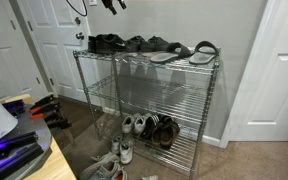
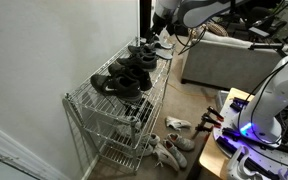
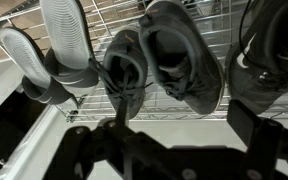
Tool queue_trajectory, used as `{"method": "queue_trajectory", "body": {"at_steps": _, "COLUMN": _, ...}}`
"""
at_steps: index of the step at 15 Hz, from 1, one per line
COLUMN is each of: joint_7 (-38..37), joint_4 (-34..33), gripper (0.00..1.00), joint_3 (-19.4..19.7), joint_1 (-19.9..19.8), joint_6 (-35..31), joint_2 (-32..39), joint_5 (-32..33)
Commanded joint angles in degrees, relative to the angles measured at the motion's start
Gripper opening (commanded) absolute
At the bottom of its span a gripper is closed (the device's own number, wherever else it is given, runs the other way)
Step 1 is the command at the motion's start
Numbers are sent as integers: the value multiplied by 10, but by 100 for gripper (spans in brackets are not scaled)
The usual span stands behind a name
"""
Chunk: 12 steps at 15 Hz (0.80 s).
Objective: Remove the grey pair of shoes from the top rack and put them on the second rack
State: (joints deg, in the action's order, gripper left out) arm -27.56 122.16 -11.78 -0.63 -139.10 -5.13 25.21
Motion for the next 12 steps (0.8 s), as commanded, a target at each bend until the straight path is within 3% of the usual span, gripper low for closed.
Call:
{"method": "queue_trajectory", "body": {"at_steps": 1, "joint_7": 32, "joint_4": -77, "gripper": 100, "joint_3": 38, "joint_1": 5, "joint_6": -3, "joint_2": 65, "joint_5": -17}}
{"method": "queue_trajectory", "body": {"at_steps": 7, "joint_7": 198, "joint_4": -142, "gripper": 100, "joint_3": 76, "joint_1": 11, "joint_6": 35, "joint_2": 156, "joint_5": -93}}
{"method": "queue_trajectory", "body": {"at_steps": 12, "joint_7": 285, "joint_4": -153, "gripper": 100, "joint_3": 86, "joint_1": 9, "joint_6": 66, "joint_2": 186, "joint_5": -101}}
